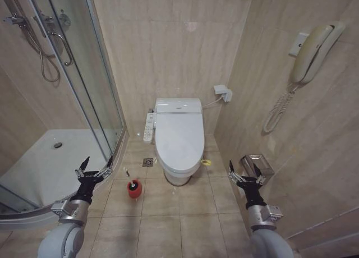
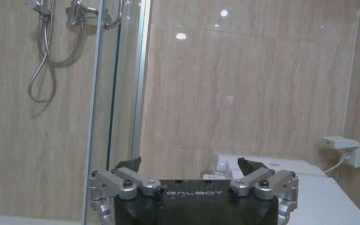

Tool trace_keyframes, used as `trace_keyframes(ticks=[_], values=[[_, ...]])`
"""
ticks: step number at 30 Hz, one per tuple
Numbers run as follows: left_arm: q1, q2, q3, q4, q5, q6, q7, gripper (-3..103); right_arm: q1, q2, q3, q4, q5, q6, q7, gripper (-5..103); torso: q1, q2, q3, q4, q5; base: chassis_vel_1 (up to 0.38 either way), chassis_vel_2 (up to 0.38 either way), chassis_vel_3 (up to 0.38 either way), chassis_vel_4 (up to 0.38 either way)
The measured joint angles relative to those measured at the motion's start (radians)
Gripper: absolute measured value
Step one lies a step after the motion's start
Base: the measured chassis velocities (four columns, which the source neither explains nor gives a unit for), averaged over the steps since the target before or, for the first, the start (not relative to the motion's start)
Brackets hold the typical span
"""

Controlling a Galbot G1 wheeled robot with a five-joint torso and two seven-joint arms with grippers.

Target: Open the toilet lid, clean the toilet bowl with a toilet brush, close the toilet lid, and flush.

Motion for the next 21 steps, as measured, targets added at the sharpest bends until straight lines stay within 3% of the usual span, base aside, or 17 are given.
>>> trace_keyframes(ticks=[21], values=[[0.000,0.000,0.000,0.000,0.000,0.000,0.000,100,0.000,0.000,0.000,0.000,0.000,0.000,0.000,100,0.000,0.000,0.000,0.0000,-0.0001,0.000,0.000,0.000,0.000]])
